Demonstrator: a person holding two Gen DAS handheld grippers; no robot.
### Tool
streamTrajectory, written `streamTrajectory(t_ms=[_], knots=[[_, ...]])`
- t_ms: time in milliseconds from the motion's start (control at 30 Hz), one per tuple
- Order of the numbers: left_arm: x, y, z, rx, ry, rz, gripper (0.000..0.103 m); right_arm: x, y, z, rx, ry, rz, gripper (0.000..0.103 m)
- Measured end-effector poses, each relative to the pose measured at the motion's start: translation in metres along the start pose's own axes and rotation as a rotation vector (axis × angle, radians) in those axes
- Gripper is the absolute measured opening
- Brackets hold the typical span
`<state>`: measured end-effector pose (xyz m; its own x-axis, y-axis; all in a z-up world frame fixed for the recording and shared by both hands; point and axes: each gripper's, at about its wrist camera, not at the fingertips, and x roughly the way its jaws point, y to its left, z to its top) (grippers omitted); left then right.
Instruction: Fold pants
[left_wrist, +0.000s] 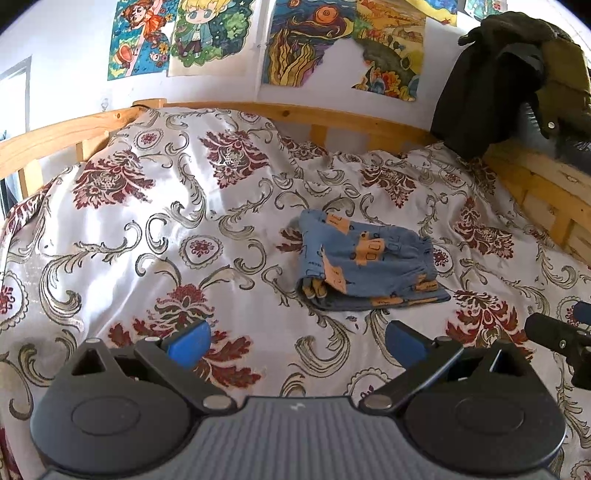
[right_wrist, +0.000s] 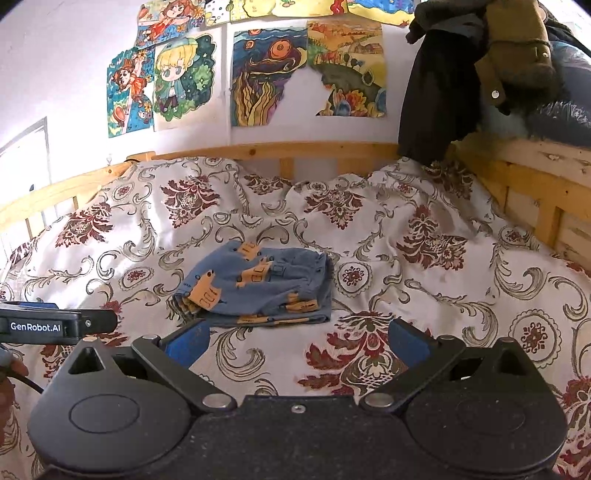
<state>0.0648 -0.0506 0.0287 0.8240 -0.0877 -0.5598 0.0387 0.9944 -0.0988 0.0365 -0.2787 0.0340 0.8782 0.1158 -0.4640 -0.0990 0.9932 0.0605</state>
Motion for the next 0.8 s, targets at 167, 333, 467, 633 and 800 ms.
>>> streamTrajectory(t_ms=[167, 333, 467, 633, 800], knots=[[0.0015, 0.0012, -0.0009, -0.001, 0.008, 0.007, 0.103, 0.0021, 0.0012, -0.0008, -0.004, 0.008, 0.003, 0.102], [0.0012, 0.0007, -0.0015, 0.002, 0.012, 0.01, 0.103, 0.0027, 0.0011, -0.0005, -0.003, 0.009, 0.01, 0.102], [0.0012, 0.0006, -0.0015, 0.001, 0.013, 0.01, 0.103, 0.0029, 0.0014, -0.0007, -0.003, 0.01, 0.01, 0.102], [0.0011, 0.0012, -0.0026, -0.001, 0.014, 0.014, 0.103, 0.0031, 0.0014, -0.001, -0.003, 0.01, 0.01, 0.102], [0.0024, 0.0035, -0.0038, -0.007, 0.024, 0.017, 0.103, 0.0033, 0.0018, -0.0012, -0.004, 0.012, 0.011, 0.102]])
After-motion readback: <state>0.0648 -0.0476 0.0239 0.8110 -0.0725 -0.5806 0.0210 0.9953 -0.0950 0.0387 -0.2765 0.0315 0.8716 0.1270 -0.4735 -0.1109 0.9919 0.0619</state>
